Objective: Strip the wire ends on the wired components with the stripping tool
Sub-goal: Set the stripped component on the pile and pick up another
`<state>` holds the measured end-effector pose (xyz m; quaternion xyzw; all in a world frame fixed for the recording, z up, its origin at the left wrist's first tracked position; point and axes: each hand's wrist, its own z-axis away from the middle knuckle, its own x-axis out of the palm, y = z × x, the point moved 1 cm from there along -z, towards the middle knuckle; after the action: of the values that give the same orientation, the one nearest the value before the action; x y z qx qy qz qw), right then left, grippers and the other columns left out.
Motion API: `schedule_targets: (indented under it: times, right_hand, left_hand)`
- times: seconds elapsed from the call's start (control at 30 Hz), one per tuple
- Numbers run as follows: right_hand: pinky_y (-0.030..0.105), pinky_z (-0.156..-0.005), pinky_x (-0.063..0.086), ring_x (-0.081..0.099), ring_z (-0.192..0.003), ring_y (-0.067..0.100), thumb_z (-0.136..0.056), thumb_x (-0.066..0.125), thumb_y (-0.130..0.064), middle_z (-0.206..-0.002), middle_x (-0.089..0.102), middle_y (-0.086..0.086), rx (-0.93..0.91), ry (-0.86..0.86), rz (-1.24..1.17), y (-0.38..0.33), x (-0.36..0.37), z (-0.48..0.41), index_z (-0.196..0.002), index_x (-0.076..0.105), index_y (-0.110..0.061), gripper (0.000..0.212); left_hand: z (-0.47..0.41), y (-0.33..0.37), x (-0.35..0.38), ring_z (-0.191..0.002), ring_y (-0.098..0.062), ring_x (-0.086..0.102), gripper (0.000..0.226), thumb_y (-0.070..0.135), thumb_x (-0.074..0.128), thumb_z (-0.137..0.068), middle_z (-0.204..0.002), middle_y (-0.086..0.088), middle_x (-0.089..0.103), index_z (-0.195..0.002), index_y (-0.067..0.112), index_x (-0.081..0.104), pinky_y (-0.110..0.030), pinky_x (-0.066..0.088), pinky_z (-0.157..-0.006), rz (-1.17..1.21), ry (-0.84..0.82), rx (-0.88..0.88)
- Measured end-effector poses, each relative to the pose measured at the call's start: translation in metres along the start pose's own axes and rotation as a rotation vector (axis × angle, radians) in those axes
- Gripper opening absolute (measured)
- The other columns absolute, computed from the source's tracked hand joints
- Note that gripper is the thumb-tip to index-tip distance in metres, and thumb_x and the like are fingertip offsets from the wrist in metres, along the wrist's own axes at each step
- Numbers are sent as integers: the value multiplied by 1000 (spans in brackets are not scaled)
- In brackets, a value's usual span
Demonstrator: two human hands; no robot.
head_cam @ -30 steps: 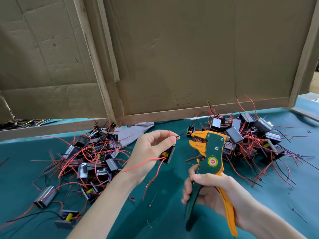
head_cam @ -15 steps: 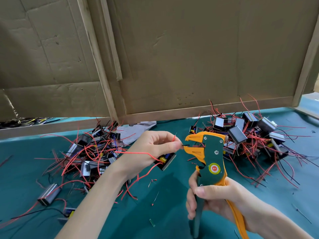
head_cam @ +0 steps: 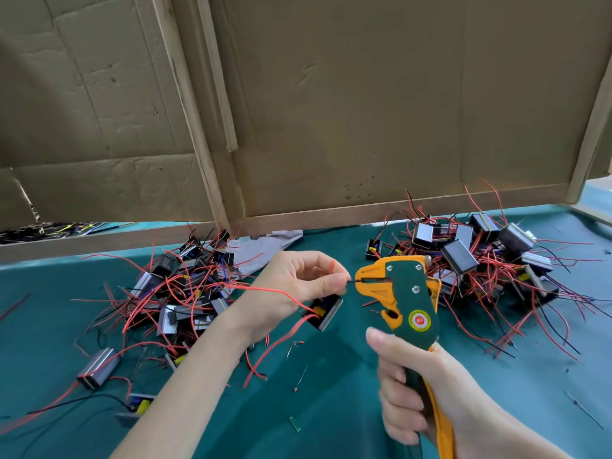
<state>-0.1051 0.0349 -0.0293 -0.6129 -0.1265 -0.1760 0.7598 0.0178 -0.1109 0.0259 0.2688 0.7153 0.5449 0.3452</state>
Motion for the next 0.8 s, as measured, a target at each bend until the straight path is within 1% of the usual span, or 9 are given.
schedule_targets:
  times: [0.07,0.1,0.2,0.27,0.33,0.5,0.63,0.73,0.8]
  right_hand:
    - [26,-40,34,29,-33,18,-63,86,-37,-44,28,7,4,47,-20,3,-1,-2,-53,40,-12,54]
    - [29,-40,37,34,-35,20,-58,89,-36,-46,31,10,-3,23,-47,3,0,-4,-54,43,-11,52]
    - [40,-52,51,50,-50,30,-43,94,-24,-59,45,16,-52,-36,-213,3,-2,-14,-65,55,-7,48]
    - [43,-57,53,53,-56,33,-49,88,-15,-64,48,18,-79,1,-245,2,-7,-18,-72,54,-5,42]
    - [43,-59,54,55,-59,34,-56,80,-15,-66,50,18,-89,29,-241,-1,-13,-18,-73,56,-5,31]
    - [42,-55,54,54,-56,33,-65,68,-10,-65,49,16,-63,71,-331,-4,-16,-20,-76,52,-4,21]
    - [41,-55,54,54,-56,32,-63,70,-10,-64,50,17,-48,51,-315,-3,-16,-20,-72,53,-3,20]
    - [44,-60,54,55,-60,34,-48,87,-10,-67,51,17,-34,2,-306,0,-20,-21,-69,60,-4,35]
    - [45,-65,54,56,-64,34,-47,91,-14,-70,52,18,-36,-28,-300,2,-24,-23,-71,62,-5,39]
  left_hand:
    - [-3,-14,7,-61,-6,62,12,24,68,-73,-68,2,70,-77,13,64,-15,47,-57,88,65,-40]
    - [-4,-21,12,-59,-5,61,13,23,67,-73,-67,3,69,-78,11,63,-15,46,-55,132,79,-57]
    - [-8,-45,21,-61,-5,60,11,23,66,-77,-67,6,68,-77,12,65,-19,48,-63,161,159,-72]
    - [-8,-58,21,-64,-3,59,8,15,68,-82,-68,7,68,-74,15,67,-17,46,-68,71,265,-41]
    - [-8,-67,20,-66,2,58,15,8,69,-84,-70,10,68,-74,19,69,-10,43,-69,-69,327,-2]
    - [-6,-74,17,-84,10,59,22,4,64,-88,-95,12,68,-93,24,72,-2,39,-78,-293,299,45]
    - [-7,-74,23,-87,10,59,26,-1,63,-87,-100,6,68,-103,17,72,-8,42,-81,-265,301,40]
    - [-6,-70,26,-88,-2,64,23,10,65,-88,-93,7,73,-93,32,71,-22,50,-83,-212,359,16]
    - [-6,-63,25,-86,-9,64,19,13,66,-88,-89,7,73,-87,31,69,-28,51,-80,-210,407,55]
